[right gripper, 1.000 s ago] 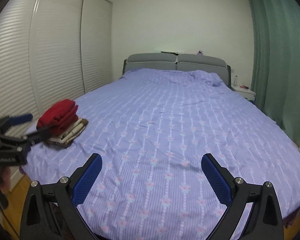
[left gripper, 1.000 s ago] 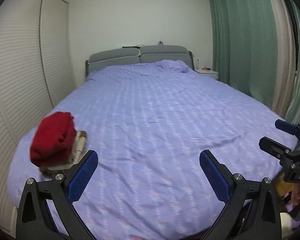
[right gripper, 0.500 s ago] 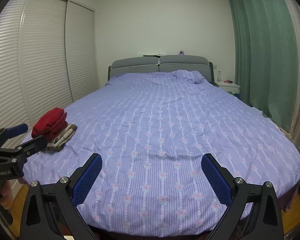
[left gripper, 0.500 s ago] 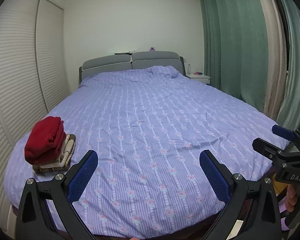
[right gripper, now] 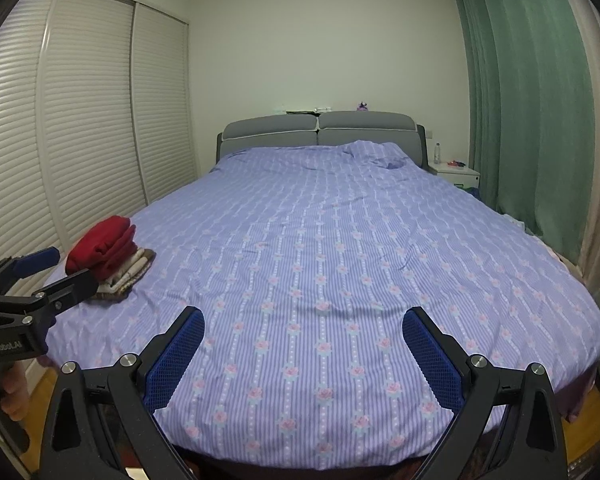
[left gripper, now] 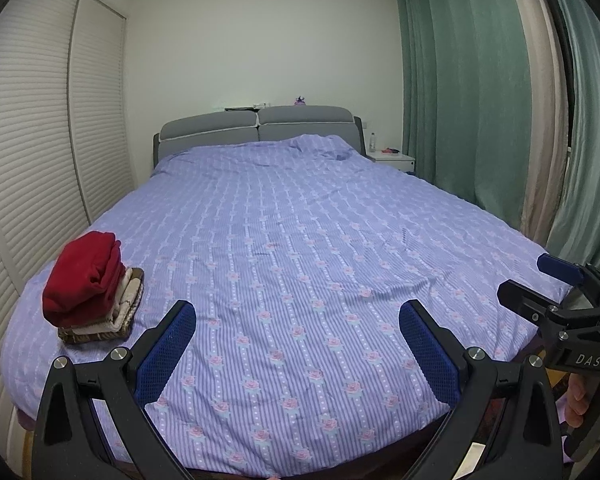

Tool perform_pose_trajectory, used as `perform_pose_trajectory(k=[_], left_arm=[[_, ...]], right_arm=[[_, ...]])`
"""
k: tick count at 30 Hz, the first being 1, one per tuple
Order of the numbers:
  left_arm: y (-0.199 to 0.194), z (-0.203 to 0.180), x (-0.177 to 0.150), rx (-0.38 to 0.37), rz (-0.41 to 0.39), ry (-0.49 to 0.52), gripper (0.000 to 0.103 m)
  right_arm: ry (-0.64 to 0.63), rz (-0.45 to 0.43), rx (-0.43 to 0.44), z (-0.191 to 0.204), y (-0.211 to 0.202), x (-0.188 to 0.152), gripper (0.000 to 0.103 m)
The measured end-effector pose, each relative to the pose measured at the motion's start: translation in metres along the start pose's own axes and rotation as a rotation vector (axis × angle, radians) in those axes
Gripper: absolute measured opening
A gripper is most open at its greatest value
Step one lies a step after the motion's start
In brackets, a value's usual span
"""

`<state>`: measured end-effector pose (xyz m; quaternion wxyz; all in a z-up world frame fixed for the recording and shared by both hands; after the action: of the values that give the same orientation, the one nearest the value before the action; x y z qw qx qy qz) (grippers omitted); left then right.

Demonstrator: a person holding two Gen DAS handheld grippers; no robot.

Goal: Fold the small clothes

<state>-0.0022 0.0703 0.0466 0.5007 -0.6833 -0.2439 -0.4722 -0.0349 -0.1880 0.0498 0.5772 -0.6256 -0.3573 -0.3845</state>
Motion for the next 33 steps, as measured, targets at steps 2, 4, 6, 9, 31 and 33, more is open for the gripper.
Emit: perform_pose_trajectory(k=[2,4,6,9,31,33], left_arm=[[0.0001,0.0,-0.0011,-0.001,0.0,-0.002,0.103],[0.0005,0.0006,-0.0012,-0.003,0.001,-0.004,0.103],[0.0004,0.0008,-0.0017,-0.002,0.002,-0.007,0.103],[0.0013,0.0004,-0.0027,0.0,0.005,-0.009,0.103],[0.0023,0.0036,-0.006,0.002,0.016,-0.018,0.103],[0.0028,0.0045,-0.0043,0.0,0.019,-0.023,0.103]], right_arm=[[-0.002,-0.001,0.0,-0.0001,0.0004,0.0005,0.1],[-0.003,-0.001,-0.002,0.0003,0.0007,0.0008,0.1],[-0.001,0.0,-0.003,0.0001,0.001,0.0006,0.1],[0.0,0.002,-0.004,-0.0009,0.0012,0.0008,0.1],[0.006,0.009,-0.005,-0.0025,0.0031,0.0016,0.1],[0.006,0.01,-0.005,-0.0017,0.0029,0.0017,0.1]])
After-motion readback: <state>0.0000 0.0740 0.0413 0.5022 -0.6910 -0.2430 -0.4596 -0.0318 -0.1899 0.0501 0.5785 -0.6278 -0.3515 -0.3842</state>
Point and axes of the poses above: each gripper's, at about its wrist camera, not at the fingertips, and y roughly the way its jaws point, z to its left, x to its top, the point moved 1 cm from there along y, roughly the way its jaws point, and after that the axes turned 11 degrees about -x, right-handed, at the moved point
